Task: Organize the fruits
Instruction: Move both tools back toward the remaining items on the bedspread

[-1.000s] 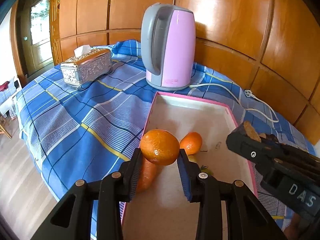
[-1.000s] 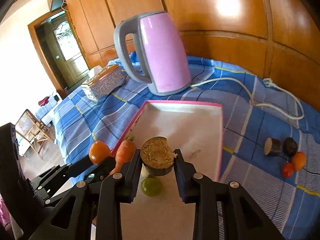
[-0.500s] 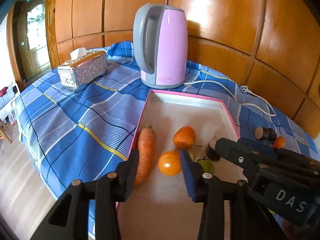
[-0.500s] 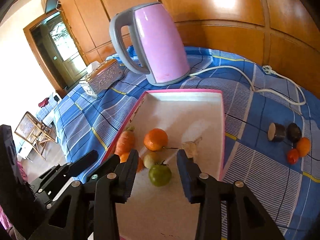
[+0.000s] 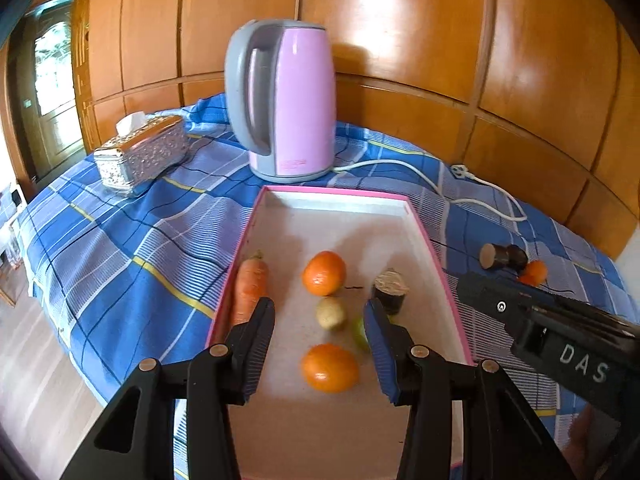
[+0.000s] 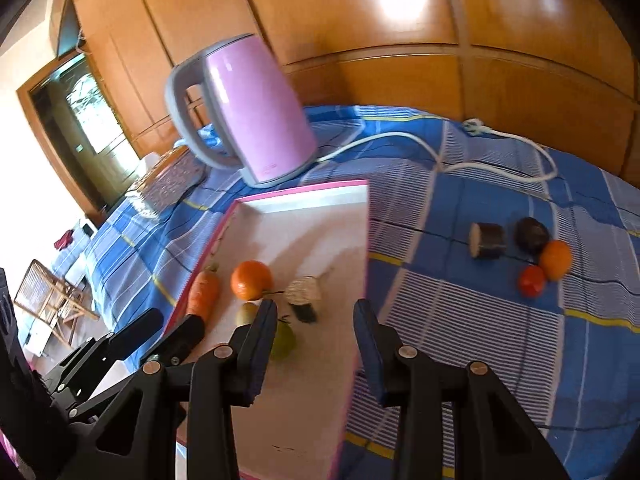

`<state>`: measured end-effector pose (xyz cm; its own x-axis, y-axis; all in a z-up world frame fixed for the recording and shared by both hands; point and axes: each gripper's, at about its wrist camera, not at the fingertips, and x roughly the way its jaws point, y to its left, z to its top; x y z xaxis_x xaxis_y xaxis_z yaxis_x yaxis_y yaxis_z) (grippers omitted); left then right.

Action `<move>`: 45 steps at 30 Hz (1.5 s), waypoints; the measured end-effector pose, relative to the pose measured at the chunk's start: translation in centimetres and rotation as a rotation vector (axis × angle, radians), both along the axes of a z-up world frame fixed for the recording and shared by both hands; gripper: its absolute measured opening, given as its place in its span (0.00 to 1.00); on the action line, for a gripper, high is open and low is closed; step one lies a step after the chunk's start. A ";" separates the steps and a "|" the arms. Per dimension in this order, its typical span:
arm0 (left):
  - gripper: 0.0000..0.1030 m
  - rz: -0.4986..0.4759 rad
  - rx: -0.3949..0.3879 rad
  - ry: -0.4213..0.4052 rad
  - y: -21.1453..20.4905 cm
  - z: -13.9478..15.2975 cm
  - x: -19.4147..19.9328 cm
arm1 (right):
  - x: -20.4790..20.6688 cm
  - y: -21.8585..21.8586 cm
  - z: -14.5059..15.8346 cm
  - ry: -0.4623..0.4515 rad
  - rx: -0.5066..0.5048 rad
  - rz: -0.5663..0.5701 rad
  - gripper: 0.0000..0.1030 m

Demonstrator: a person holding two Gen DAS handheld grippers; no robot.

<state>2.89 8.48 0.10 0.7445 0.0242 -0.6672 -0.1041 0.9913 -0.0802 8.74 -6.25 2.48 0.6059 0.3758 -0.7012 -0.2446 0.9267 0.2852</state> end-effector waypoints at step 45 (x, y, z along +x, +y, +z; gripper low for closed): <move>0.28 -0.392 -0.002 0.127 -15.5 -3.1 2.6 | -1.8 -17.6 -6.1 0.132 -0.008 -0.434 0.39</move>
